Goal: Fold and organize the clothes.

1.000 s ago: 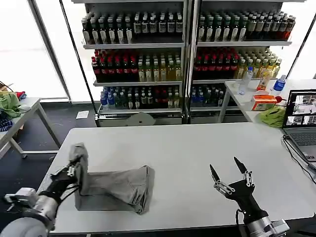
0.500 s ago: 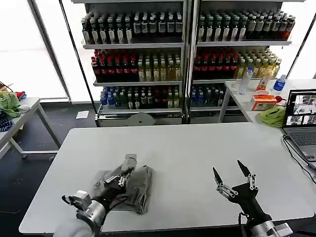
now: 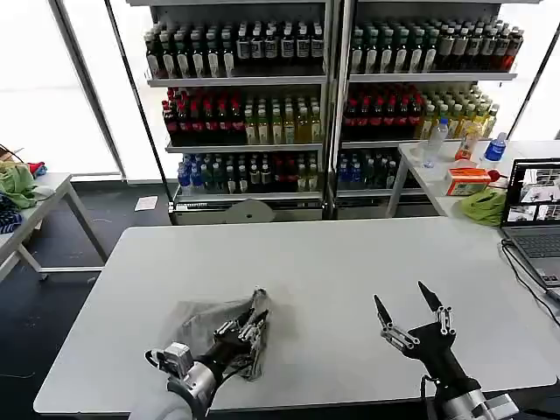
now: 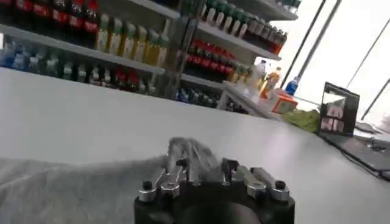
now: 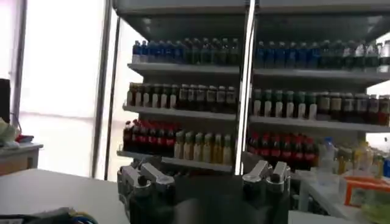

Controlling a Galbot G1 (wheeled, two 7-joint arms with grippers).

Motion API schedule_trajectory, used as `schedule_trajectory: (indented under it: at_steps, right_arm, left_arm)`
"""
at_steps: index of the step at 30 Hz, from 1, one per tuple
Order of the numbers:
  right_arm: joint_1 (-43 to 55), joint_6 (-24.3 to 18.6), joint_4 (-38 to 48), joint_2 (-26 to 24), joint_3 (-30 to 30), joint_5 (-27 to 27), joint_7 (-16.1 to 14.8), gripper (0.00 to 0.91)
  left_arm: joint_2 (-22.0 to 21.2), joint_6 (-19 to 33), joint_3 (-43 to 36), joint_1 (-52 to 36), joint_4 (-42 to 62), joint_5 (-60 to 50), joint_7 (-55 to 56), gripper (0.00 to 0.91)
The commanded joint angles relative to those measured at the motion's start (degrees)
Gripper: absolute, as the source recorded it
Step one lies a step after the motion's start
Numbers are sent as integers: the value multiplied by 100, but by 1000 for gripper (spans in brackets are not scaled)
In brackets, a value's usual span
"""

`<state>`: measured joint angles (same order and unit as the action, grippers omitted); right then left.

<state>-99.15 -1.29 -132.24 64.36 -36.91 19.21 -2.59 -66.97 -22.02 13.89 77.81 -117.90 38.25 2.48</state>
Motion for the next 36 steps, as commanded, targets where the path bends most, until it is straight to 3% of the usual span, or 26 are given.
schedule_trajectory:
  at_steps: [1,11,17,25,36]
  right_arm:
    - [25,31,-2,4,79,7,7,907]
    - [116,127,26,-117,219,-13,25,907]
    - [208,199,48,-145,310,-19,49,907]
    - [232,233,13,-197,309,20,43,907]
    - [243,202,86,-169,303,35,20,907]
  left_arm:
    - [-158,-38,76,66,-346,28,-27,907]
    - [191,-274,2056,403,-404,141,-49,907]
    - [300,-255,2640,847,60,11,-214,907]
    - [186,-290,2559,1114,394,-560,-213,907]
    - [-32,-371,2203,1039,194,-529,-168,907]
